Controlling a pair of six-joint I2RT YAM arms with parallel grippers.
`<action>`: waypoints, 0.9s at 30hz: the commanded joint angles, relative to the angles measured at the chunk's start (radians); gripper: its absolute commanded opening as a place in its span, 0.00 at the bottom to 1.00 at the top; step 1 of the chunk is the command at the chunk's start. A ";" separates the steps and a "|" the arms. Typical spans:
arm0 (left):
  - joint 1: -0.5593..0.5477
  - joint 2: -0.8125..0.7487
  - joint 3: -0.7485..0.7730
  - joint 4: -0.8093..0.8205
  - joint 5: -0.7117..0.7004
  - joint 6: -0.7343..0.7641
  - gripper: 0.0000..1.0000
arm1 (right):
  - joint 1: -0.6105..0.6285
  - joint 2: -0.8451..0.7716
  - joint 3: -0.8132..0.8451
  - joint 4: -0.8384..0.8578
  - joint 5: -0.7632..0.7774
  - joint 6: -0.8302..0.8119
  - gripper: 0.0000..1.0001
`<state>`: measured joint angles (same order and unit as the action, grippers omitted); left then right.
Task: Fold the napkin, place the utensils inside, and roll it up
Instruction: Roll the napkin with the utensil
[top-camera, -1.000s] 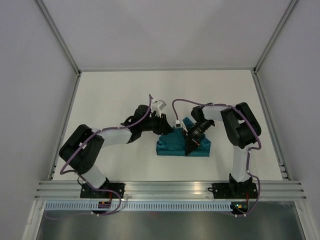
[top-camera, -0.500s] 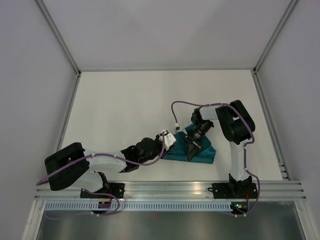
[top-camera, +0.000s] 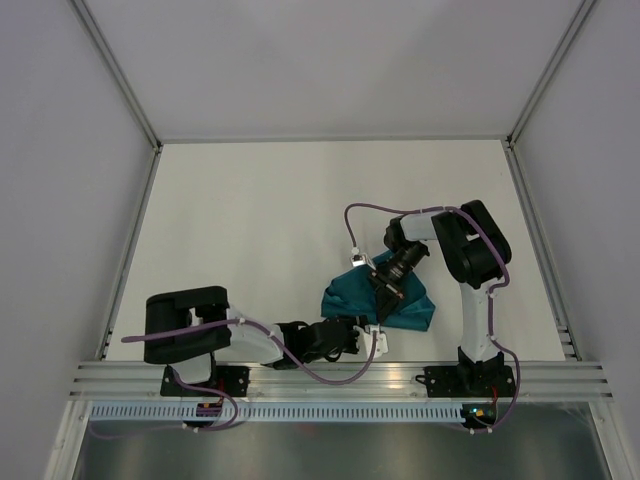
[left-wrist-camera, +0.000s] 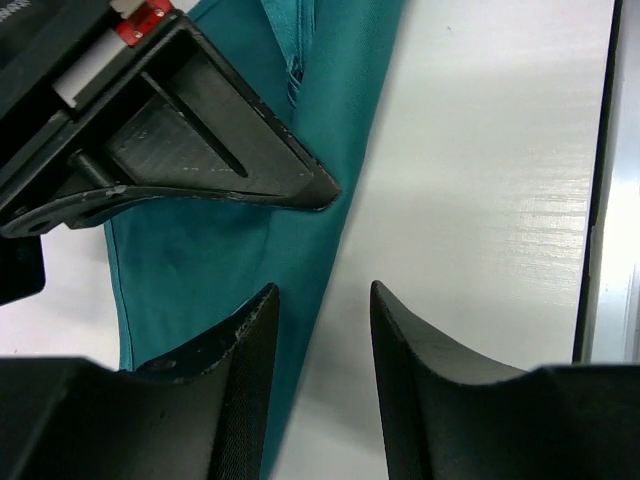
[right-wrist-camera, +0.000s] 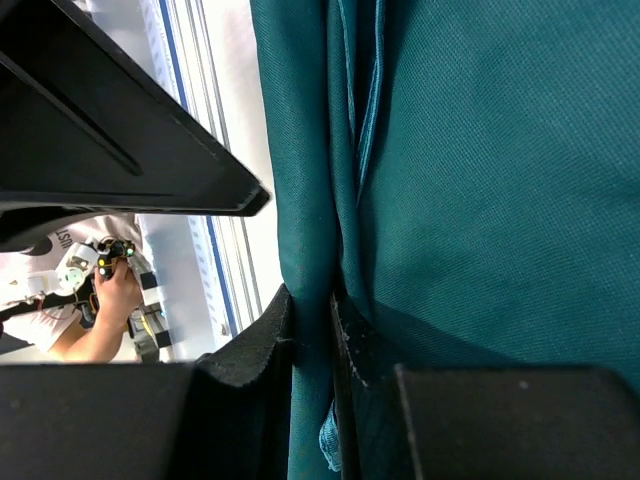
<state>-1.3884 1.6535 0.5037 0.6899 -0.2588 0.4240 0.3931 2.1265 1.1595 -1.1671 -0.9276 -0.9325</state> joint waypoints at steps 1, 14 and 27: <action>-0.012 0.048 0.042 0.068 -0.057 0.116 0.47 | -0.007 0.020 -0.034 0.202 0.205 -0.057 0.00; -0.014 0.132 0.104 -0.033 -0.043 0.248 0.45 | -0.016 0.013 -0.041 0.202 0.197 -0.063 0.01; 0.019 0.192 0.341 -0.510 0.216 0.161 0.09 | -0.020 -0.109 -0.113 0.345 0.256 0.038 0.29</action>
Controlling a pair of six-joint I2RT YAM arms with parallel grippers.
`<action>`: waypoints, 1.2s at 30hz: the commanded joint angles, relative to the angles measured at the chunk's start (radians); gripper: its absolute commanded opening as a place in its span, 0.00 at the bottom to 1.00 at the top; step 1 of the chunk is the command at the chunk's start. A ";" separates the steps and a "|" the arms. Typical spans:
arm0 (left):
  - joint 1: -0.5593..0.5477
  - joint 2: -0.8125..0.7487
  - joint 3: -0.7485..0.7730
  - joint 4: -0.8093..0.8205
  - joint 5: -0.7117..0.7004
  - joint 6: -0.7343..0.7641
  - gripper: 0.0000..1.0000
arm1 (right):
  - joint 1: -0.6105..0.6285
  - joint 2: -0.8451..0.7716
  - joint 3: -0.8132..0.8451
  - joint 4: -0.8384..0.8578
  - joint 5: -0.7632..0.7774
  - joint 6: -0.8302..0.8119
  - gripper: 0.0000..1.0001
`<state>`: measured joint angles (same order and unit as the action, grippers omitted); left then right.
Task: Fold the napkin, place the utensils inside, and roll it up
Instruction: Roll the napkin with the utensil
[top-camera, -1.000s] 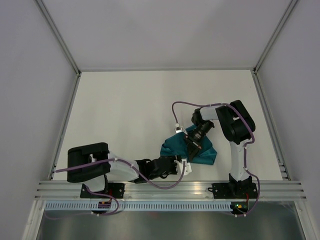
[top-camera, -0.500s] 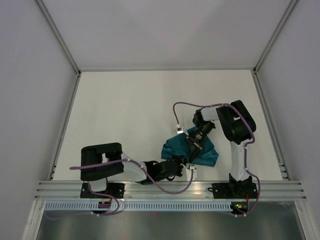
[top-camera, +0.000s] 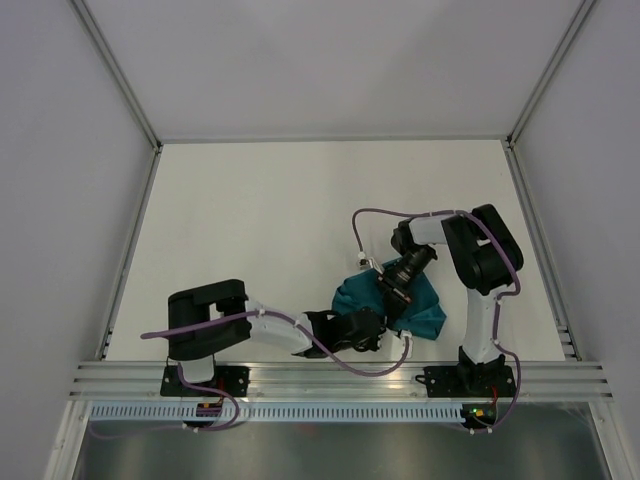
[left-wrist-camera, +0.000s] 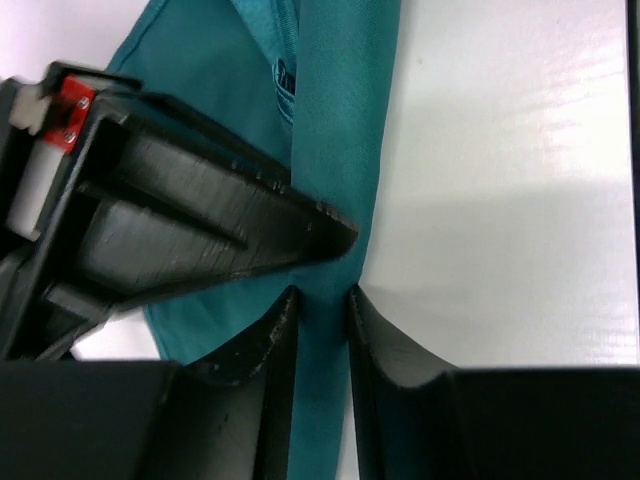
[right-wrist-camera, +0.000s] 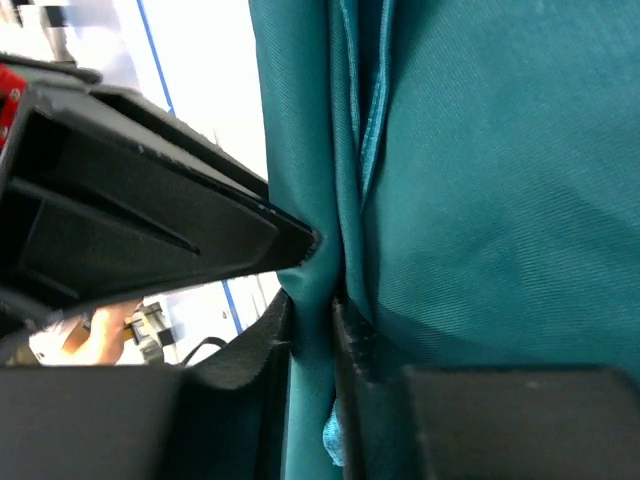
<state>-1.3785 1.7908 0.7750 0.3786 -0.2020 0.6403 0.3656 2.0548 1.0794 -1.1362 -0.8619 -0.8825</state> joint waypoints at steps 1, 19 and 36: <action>0.016 0.061 0.087 -0.226 0.167 -0.066 0.08 | 0.009 -0.056 -0.038 0.350 0.213 0.008 0.37; 0.059 0.134 0.227 -0.359 0.225 -0.186 0.03 | -0.255 -0.298 -0.019 0.516 0.334 0.298 0.52; 0.185 0.235 0.431 -0.618 0.481 -0.337 0.03 | -0.517 -0.577 -0.072 0.575 0.405 0.413 0.43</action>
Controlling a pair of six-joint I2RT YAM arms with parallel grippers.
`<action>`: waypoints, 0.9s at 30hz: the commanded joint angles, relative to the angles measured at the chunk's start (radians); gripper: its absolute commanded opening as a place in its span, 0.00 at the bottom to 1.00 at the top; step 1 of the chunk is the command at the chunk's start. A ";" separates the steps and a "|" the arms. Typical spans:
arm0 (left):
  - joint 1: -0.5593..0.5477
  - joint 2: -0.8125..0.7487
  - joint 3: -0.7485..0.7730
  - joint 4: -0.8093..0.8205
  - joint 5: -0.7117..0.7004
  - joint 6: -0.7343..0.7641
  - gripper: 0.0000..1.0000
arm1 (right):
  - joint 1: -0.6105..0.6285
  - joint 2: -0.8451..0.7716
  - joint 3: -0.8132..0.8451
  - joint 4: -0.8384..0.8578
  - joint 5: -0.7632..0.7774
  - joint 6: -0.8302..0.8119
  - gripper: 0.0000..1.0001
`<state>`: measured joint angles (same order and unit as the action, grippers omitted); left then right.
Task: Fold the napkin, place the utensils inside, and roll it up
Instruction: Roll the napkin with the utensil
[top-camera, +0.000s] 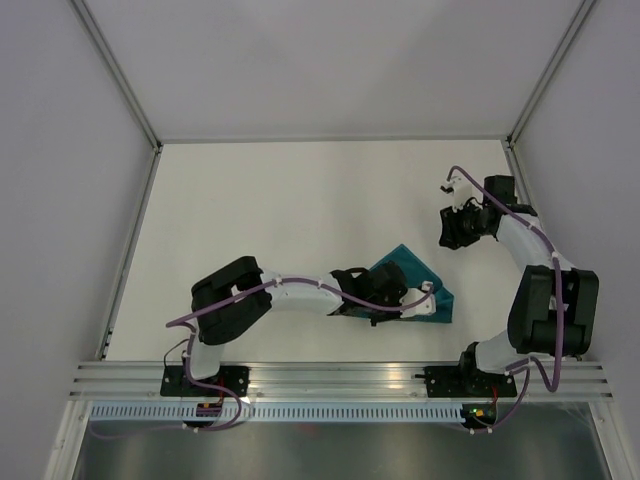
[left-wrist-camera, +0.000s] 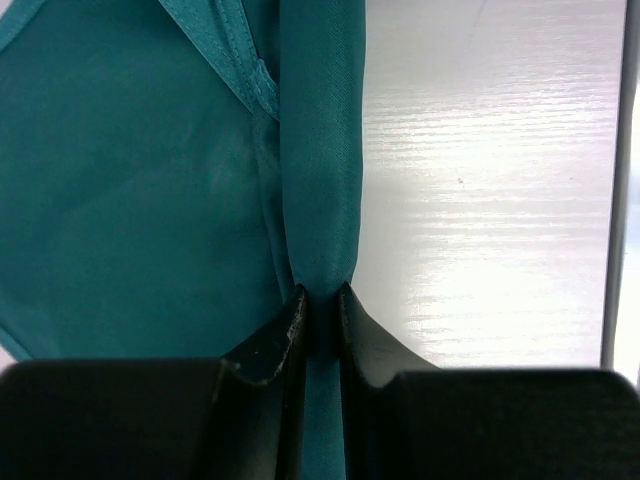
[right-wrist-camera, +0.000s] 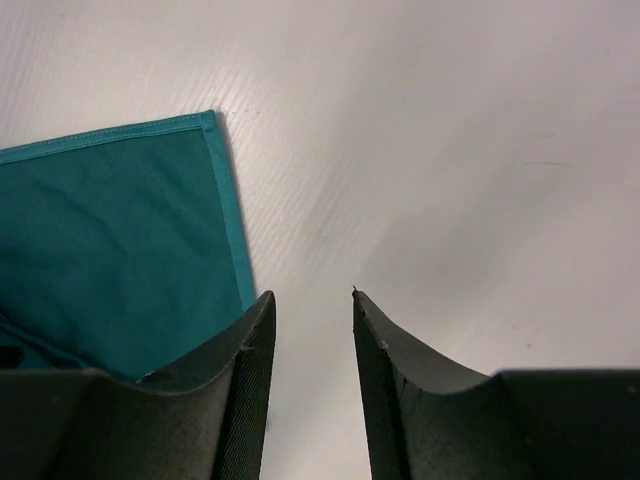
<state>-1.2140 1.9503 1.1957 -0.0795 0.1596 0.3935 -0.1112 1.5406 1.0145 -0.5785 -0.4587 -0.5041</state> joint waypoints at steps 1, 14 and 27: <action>0.039 0.084 0.022 -0.189 0.139 -0.100 0.04 | -0.050 -0.086 -0.005 0.013 -0.009 0.029 0.42; 0.223 0.285 0.258 -0.445 0.501 -0.165 0.05 | -0.097 -0.376 -0.054 -0.178 -0.248 -0.218 0.38; 0.292 0.384 0.355 -0.505 0.572 -0.217 0.06 | -0.055 -0.402 -0.051 -0.868 -0.383 -0.997 0.39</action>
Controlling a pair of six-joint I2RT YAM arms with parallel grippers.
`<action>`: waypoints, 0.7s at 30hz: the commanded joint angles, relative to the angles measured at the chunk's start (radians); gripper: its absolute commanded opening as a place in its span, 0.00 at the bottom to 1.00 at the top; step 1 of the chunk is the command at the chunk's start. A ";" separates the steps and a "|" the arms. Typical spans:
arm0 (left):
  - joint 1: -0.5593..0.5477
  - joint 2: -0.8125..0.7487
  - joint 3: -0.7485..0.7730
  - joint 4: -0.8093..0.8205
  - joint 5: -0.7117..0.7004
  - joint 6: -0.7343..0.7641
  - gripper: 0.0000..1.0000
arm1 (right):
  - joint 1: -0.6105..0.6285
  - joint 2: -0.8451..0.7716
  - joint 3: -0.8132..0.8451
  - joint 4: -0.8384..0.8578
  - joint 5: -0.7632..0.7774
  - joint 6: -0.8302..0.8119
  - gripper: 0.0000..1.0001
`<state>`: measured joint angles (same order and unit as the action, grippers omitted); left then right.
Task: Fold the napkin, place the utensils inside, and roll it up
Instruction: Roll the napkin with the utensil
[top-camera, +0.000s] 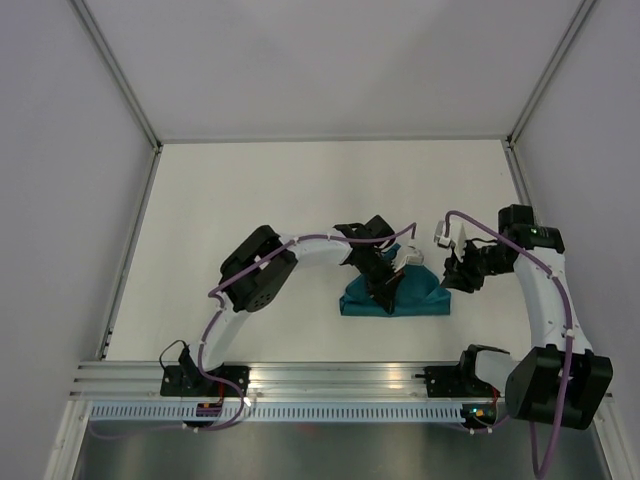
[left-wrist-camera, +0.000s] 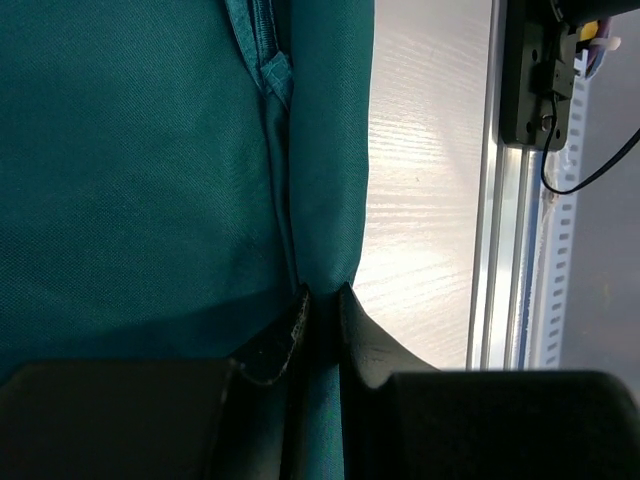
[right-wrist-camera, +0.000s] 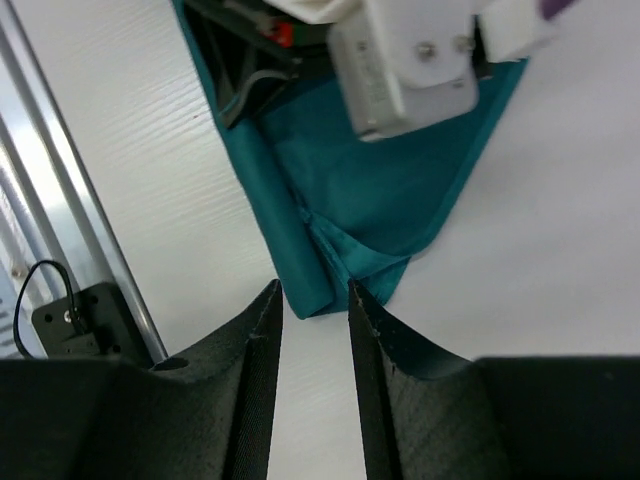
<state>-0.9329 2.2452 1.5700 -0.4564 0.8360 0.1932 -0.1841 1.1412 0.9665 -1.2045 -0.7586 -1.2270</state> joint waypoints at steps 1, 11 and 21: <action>0.012 0.096 -0.012 -0.131 -0.103 -0.023 0.06 | 0.029 -0.024 -0.012 -0.228 -0.081 -0.257 0.39; 0.045 0.143 0.030 -0.156 -0.095 -0.077 0.06 | 0.426 -0.094 -0.199 0.313 0.168 0.193 0.43; 0.066 0.160 0.035 -0.162 -0.080 -0.107 0.07 | 0.661 -0.090 -0.406 0.666 0.404 0.311 0.43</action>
<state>-0.8833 2.3165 1.6299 -0.5312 0.9382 0.0959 0.4355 1.0668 0.5961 -0.7059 -0.4606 -0.9722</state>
